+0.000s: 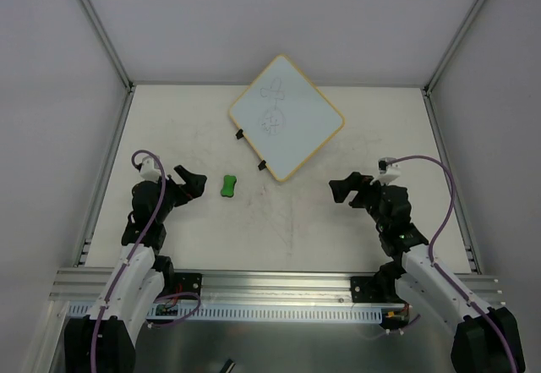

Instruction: Erase the whiteboard

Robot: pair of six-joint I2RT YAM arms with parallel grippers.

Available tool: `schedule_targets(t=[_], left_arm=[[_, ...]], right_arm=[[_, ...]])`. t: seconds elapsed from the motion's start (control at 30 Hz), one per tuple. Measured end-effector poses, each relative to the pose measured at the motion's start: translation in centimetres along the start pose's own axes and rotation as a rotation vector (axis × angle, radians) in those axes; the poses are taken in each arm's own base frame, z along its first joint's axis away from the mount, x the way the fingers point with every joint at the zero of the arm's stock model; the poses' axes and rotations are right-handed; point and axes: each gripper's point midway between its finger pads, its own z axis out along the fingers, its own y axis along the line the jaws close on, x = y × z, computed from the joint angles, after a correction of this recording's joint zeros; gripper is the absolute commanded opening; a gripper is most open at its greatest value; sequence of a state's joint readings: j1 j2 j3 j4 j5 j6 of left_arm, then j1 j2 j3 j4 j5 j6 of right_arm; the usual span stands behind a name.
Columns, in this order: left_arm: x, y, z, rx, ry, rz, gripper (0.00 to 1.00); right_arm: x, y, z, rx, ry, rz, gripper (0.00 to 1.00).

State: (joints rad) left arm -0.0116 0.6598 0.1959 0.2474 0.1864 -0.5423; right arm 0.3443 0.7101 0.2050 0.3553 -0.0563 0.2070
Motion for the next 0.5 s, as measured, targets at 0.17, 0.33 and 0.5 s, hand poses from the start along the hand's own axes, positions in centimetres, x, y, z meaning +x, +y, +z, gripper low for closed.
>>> schedule_targets(t=[0.17, 0.33, 0.5], left_arm=[[-0.1, -0.1, 0.0, -0.001, 0.002, 0.002, 0.99], [-0.1, -0.2, 0.4, -0.01, 0.043, -0.005, 0.99], [0.0, -0.3, 0.6, -0.01, 0.06, -0.008, 0.99]], right_arm=[[0.4, 0.4, -0.1, -0.03, 0.012, -0.008, 0.99], [0.6, 1.3, -0.2, -0.098, 0.016, -0.007, 0.99], [-0.1, 1.0, 0.1, -0.117, 0.005, 0.036, 0.99]])
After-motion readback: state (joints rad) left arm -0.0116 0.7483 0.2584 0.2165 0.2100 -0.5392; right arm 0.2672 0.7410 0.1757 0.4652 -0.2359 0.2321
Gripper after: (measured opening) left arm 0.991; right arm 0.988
